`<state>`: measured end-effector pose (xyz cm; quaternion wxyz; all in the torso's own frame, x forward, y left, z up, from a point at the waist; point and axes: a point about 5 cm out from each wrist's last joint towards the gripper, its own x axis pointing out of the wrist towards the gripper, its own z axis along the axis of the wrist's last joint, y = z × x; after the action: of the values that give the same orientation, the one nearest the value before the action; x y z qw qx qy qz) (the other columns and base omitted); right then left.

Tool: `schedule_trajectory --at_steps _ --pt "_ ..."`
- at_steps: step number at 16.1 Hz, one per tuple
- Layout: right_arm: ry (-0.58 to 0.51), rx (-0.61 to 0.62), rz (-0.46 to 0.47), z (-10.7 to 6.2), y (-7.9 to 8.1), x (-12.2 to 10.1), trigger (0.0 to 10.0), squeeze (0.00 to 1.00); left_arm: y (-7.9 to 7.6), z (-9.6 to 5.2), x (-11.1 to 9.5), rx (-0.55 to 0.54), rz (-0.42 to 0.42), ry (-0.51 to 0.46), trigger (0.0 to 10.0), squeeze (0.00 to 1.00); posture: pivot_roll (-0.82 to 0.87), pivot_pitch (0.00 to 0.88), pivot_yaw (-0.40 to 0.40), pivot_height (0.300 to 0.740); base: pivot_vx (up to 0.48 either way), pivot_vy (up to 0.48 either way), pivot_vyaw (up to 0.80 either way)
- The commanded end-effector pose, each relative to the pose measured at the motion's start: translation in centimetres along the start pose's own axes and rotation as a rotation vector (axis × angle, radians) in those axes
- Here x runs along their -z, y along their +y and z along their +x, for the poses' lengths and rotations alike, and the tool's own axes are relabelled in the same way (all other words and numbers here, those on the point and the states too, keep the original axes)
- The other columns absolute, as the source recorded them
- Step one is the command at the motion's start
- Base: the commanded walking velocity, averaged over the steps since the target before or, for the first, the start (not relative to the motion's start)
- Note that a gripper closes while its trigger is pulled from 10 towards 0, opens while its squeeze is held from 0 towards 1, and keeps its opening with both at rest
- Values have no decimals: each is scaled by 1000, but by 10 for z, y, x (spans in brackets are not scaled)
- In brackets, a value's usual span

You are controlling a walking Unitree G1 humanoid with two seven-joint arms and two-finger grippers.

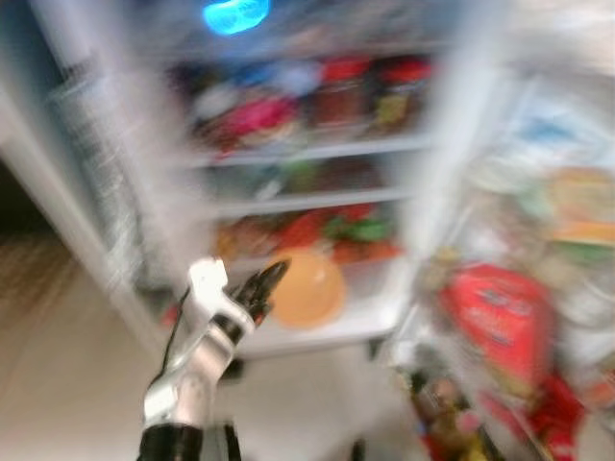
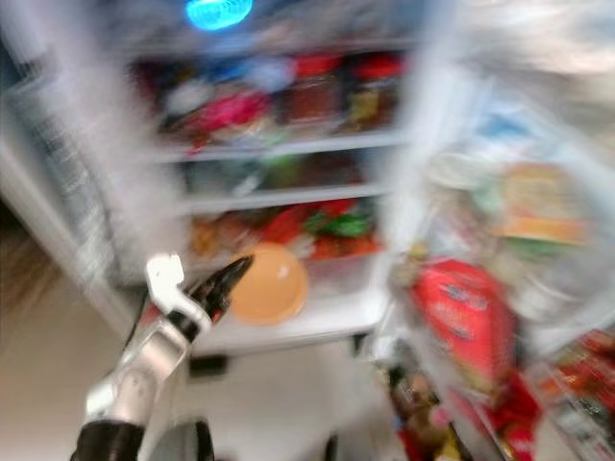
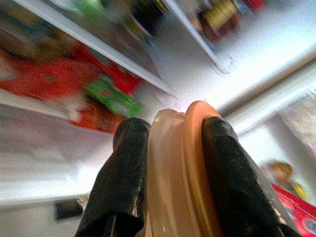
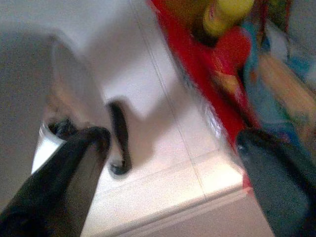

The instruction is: Restocking fridge

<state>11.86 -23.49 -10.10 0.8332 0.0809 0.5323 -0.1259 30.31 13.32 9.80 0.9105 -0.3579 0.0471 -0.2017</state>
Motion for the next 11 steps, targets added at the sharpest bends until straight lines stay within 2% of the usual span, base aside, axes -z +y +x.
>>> schedule_trajectory --at_steps 1,11 --pt "-27 -3 1 0 1 -6 10000 0 6 -4 5 -37 -1 25 10000 0 -228 72 -13 632 0 0 0" --pt "-27 -8 -1 1 3 -6 10000 0 7 0 0 -41 -4 -5 10000 0 -227 63 -11 632 0 0 0"
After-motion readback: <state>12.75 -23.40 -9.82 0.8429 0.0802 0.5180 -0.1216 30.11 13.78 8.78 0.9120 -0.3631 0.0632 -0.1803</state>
